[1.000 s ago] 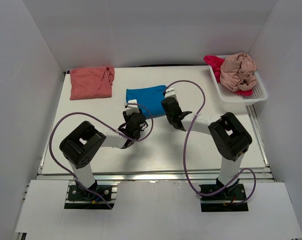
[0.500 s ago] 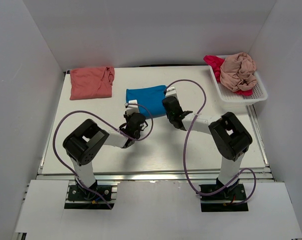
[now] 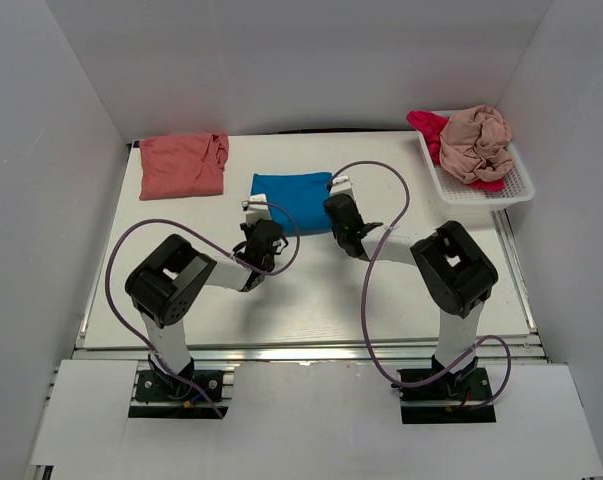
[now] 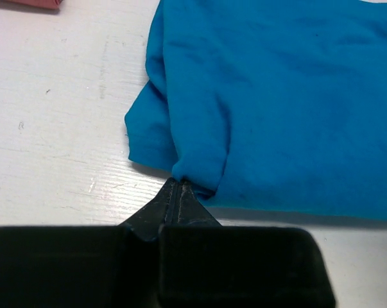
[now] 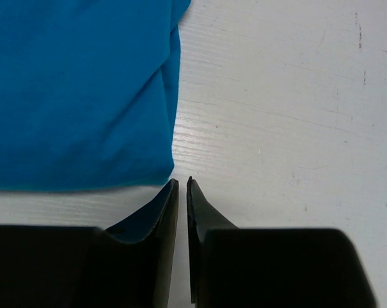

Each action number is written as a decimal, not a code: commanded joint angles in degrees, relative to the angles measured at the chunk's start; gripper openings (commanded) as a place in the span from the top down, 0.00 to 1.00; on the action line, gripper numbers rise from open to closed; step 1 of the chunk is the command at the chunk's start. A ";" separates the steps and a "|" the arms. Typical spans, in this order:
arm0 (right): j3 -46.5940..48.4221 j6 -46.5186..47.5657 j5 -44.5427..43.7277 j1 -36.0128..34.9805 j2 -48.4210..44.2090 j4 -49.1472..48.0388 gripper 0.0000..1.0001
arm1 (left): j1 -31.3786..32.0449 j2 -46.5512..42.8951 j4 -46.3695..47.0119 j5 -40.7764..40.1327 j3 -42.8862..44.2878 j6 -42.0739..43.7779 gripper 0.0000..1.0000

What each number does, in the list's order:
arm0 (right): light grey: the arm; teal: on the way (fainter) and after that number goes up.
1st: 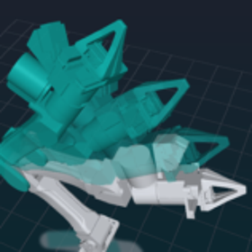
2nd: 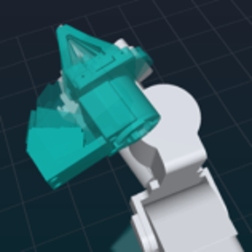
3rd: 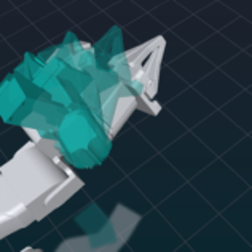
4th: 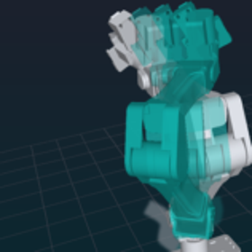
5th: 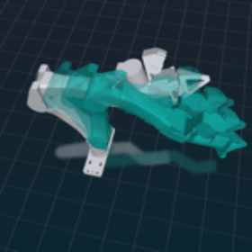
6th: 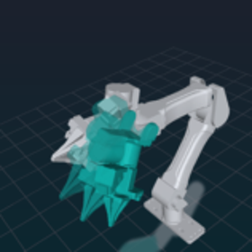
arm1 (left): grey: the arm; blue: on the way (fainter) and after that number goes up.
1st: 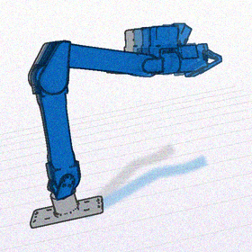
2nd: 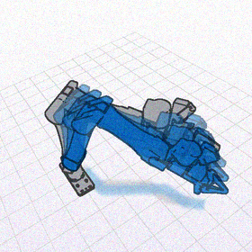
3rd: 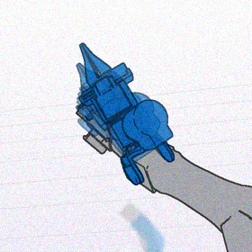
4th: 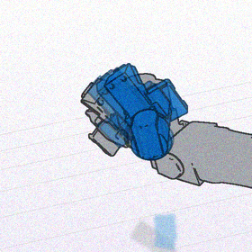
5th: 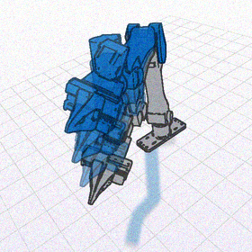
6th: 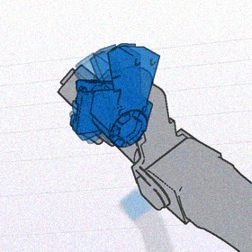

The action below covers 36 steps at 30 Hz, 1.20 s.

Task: Fold and stack the t-shirts
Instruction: Smooth out wrinkles on the folded tshirt

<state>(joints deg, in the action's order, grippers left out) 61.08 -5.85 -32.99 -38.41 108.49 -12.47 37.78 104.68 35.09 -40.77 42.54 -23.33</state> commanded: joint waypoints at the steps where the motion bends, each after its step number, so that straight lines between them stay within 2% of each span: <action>1: 2.64 -0.13 -0.76 0.62 -0.03 -3.18 0.84 | -0.43 -0.53 1.82 0.87 0.96 0.66 1.00; 3: 3.08 -0.04 -0.93 0.88 0.06 -3.18 0.82 | -0.51 -0.53 2.08 1.22 0.61 0.74 1.00; 7: 3.52 -0.39 -0.50 1.59 -0.12 -3.09 0.69 | -0.60 -0.36 1.91 1.92 0.70 0.74 1.00; 8: 3.61 -0.48 0.29 1.67 -0.29 -3.35 0.69 | -0.60 -0.18 1.91 2.01 0.70 0.66 1.00; 22: 4.14 -4.00 6.27 1.94 -1.17 -1.41 0.74 | -0.87 0.43 1.03 1.66 1.84 0.66 1.00; 36: 4.93 -4.61 4.87 1.85 1.99 0.52 0.74 | -1.13 -0.27 0.77 1.75 1.66 0.74 1.00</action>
<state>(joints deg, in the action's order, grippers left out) 64.73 -9.76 -27.66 -36.60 109.73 -11.86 37.12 104.81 35.57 -39.55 43.03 -22.92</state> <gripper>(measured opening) 0.264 0.025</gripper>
